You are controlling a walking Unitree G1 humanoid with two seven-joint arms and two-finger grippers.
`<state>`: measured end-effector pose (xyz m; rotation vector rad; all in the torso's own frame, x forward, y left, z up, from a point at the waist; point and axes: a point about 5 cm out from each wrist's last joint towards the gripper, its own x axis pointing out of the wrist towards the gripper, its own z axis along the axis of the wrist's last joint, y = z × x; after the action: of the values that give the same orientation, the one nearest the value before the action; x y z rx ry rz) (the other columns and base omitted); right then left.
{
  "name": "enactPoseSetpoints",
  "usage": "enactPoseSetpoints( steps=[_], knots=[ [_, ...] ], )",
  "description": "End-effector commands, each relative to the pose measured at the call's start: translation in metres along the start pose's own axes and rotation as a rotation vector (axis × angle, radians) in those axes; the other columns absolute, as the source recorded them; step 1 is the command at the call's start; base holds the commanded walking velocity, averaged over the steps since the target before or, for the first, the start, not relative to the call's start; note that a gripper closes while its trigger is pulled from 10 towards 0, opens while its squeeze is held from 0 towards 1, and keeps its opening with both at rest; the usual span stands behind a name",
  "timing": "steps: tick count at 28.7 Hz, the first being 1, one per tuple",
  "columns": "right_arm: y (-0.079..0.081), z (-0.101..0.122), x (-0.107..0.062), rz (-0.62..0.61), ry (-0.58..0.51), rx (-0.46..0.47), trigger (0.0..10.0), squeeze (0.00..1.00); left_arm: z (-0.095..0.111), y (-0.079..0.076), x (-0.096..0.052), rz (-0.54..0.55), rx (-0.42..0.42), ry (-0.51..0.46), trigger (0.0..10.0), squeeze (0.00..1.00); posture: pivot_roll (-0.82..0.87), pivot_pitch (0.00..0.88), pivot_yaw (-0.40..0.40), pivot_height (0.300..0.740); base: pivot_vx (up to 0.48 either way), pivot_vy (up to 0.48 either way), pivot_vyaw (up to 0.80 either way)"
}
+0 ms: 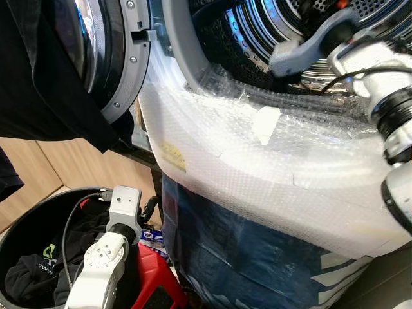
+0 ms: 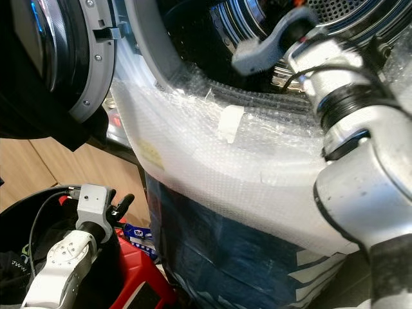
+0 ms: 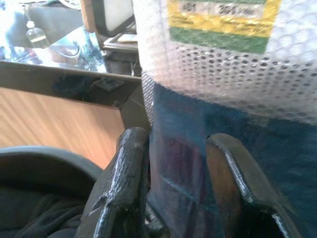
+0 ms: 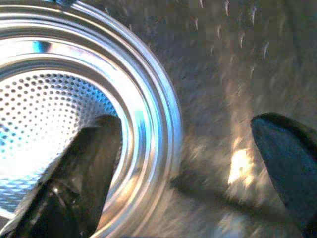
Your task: Clothes washing
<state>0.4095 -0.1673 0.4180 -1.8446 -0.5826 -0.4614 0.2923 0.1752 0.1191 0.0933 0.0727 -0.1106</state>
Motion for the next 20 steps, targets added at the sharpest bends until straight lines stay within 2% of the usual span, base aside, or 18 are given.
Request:
enactPoseSetpoints(
  steps=[1,2,4,5,8,9,10,11,12,13,14,15,17,18,20],
  knots=[
    [-0.016,-0.016,0.005,-0.036,0.114,0.249,10.0,0.0,0.002,0.002,0.0,0.002,-0.004,-0.009,10.0,0.0,0.15,0.037,0.022,0.74,0.0,0.0,0.0],
    [-0.02,-0.016,0.006,-0.043,0.141,0.416,10.0,0.0,0.002,0.002,0.0,0.002,-0.004,-0.009,10.0,0.0,0.15,0.038,0.019,0.74,0.0,0.0,0.0],
    [-0.021,-0.012,0.008,-0.017,0.163,0.643,10.0,0.0,0.001,0.003,-0.001,0.003,-0.005,-0.006,10.0,0.0,0.14,0.041,0.021,0.74,0.0,0.0,0.0],
    [-0.017,-0.008,0.009,0.026,0.193,0.858,10.0,0.0,0.0,0.002,-0.001,0.002,-0.005,-0.004,10.0,0.0,0.14,0.044,0.022,0.74,0.0,0.0,0.0],
    [-0.011,0.001,0.009,0.088,0.225,1.256,10.0,0.0,-0.002,-0.001,-0.001,-0.005,-0.008,0.001,10.0,0.0,0.14,0.045,0.022,0.74,0.0,0.0,0.0],
    [-0.011,0.004,0.009,0.102,0.219,1.345,10.0,0.0,-0.002,-0.002,-0.002,-0.007,-0.009,0.0,10.0,0.0,0.14,0.045,0.022,0.74,0.0,0.0,0.0],
    [-0.011,0.004,0.009,0.102,0.219,1.345,10.0,0.0,-0.002,-0.002,-0.002,-0.007,-0.009,0.0,10.0,0.0,0.14,0.045,0.022,0.74,0.0,0.0,0.0],
    [-0.011,0.007,0.01,0.114,0.213,1.42,10.0,0.0,-0.001,-0.002,-0.002,-0.007,-0.01,-0.001,10.0,0.0,0.14,0.043,0.022,0.74,0.0,0.0,0.0],
    [-0.013,0.011,0.011,0.124,0.185,1.553,10.0,0.0,-0.001,-0.002,-0.002,-0.006,-0.011,-0.001,10.0,0.0,0.14,0.05,0.021,0.74,0.0,0.0,0.0],
    [-0.026,0.016,0.015,0.109,0.094,1.84,10.0,0.0,-0.002,0.0,-0.003,0.0,-0.01,0.003,10.0,0.0,0.14,0.053,0.022,0.74,0.0,0.0,0.0],
    [-0.026,0.016,0.015,0.109,0.094,1.84,10.0,0.0,-0.002,0.0,-0.003,0.0,-0.01,0.003,10.0,0.0,0.14,0.053,0.022,0.74,0.0,0.0,0.0],
    [-0.033,0.017,0.016,0.09,0.015,2.002,10.0,0.0,-0.003,0.001,-0.003,0.003,-0.01,0.004,10.0,0.0,0.14,0.055,0.022,0.74,0.0,0.0,0.0],
    [-0.036,0.016,0.016,0.087,-0.026,2.066,10.0,0.0,-0.003,0.001,-0.004,0.004,-0.01,0.004,10.0,0.0,0.14,0.055,0.022,0.74,0.0,0.0,0.0],
    [-0.037,0.019,0.014,0.095,-0.088,2.117,10.0,0.0,-0.003,0.001,-0.004,0.003,-0.011,0.005,10.0,0.0,0.14,0.057,0.02,0.74,0.0,0.0,0.0],
    [-0.038,0.023,0.011,0.101,-0.143,2.154,10.0,0.0,-0.003,0.0,-0.004,0.002,-0.012,0.006,10.0,0.0,0.13,0.058,0.02,0.74,0.0,0.0,0.0]
  ],
)
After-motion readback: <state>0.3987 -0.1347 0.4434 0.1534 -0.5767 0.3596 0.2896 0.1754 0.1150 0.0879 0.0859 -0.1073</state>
